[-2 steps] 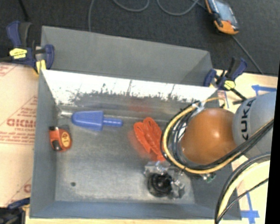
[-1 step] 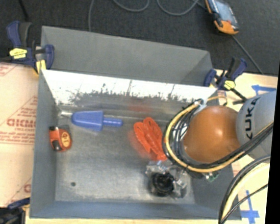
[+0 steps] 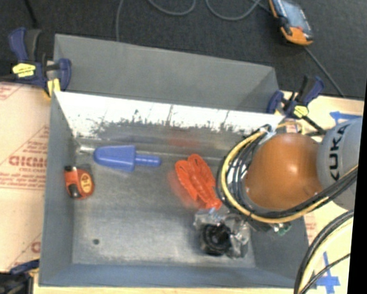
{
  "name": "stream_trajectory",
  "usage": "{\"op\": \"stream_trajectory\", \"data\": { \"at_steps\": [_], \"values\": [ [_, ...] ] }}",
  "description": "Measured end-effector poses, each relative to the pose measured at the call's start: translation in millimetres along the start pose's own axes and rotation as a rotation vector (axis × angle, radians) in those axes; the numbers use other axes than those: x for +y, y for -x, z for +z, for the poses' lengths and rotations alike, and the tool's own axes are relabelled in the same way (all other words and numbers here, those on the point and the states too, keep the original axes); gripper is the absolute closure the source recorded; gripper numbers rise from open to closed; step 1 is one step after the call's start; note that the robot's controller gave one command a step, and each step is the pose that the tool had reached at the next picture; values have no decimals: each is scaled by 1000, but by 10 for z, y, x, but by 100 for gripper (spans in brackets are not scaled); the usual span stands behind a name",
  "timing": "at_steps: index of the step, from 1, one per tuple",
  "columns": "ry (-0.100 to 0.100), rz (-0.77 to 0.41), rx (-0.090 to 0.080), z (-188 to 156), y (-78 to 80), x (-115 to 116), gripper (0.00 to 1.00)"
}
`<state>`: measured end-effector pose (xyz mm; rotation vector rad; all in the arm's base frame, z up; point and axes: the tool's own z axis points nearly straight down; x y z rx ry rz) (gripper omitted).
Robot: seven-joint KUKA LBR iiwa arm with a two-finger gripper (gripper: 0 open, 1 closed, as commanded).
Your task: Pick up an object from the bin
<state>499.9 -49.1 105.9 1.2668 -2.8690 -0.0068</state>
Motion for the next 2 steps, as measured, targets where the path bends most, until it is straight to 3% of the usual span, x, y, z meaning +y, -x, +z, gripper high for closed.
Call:
{"op": "stream_trajectory", "data": {
  "at_steps": [2],
  "values": [
    [-11,2,-7,-299,13,-22,100]
  ]
}}
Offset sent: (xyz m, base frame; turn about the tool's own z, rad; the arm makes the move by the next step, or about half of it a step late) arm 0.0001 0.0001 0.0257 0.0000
